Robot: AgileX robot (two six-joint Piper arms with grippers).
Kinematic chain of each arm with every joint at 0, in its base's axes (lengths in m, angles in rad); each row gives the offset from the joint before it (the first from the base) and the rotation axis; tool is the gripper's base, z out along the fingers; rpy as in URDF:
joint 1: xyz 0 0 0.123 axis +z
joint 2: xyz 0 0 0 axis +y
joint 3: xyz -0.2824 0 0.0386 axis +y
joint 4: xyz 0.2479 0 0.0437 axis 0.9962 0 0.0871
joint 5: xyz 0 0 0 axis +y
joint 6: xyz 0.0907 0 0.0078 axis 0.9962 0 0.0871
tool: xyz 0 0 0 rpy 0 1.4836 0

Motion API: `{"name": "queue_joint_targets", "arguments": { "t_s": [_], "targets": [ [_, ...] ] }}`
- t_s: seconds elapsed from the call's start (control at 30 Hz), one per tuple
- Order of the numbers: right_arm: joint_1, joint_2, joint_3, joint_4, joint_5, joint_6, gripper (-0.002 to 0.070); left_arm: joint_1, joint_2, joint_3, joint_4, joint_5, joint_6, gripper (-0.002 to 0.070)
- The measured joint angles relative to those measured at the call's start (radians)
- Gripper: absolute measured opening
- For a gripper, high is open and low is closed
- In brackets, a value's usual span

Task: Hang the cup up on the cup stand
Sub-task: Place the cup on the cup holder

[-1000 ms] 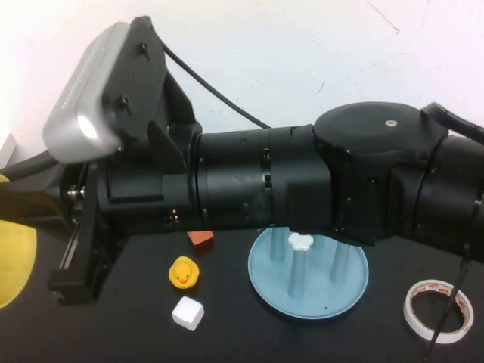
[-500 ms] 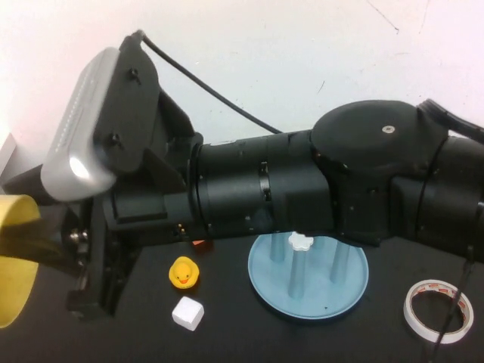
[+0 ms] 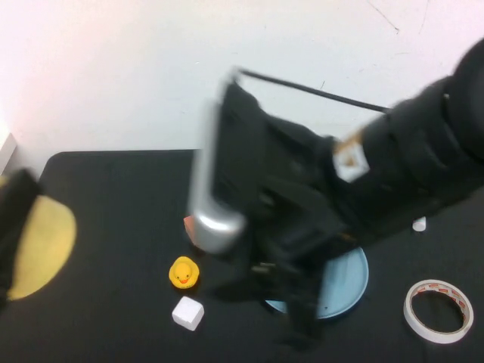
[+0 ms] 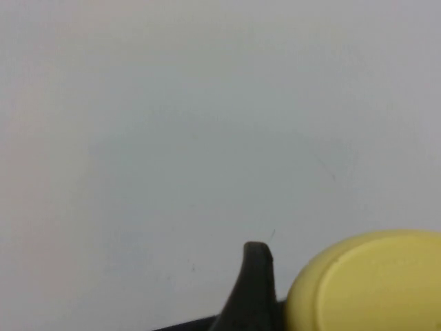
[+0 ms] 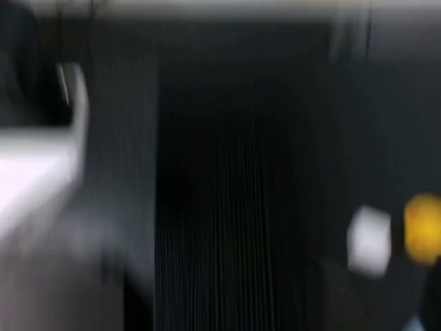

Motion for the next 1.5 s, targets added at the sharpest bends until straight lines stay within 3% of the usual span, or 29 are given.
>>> {"name": "queue_joint_targets", "arguments": {
  "t_s": [0.13, 0.27, 0.53, 0.8, 0.97, 1.5],
  "targets": [
    [-0.006, -0.048, 0.008, -0.301, 0.227, 0.197, 0.0085, 0.0, 0.161, -0.073, 0.012, 0.156, 0.284, 0.0557],
    [-0.008, -0.14, 0.069, -0.49, 0.323, 0.329, 0.002, 0.0, 0.348, -0.173, 0.02, 0.298, 0.362, 0.0557],
    [-0.008, -0.452, 0.369, -0.655, 0.255, 0.542, 0.0008, -0.031, 0.705, -0.401, 0.03, 0.475, 0.409, 0.0557],
    [-0.008, -0.698, 0.623, -0.67, 0.19, 0.676, 0.0008, -0.265, 0.98, -0.576, 0.03, 0.332, 0.619, 0.0556],
    [-0.008, -0.803, 0.693, -0.671, 0.211, 0.735, 0.0008, -0.337, 1.158, -0.676, 0.03, 0.299, 0.64, 0.0556],
    [-0.008, -0.945, 0.711, -0.714, 0.324, 0.8, 0.0006, -0.359, 1.53, -0.914, 0.026, 0.302, 0.662, 0.0554]
  ]
}}
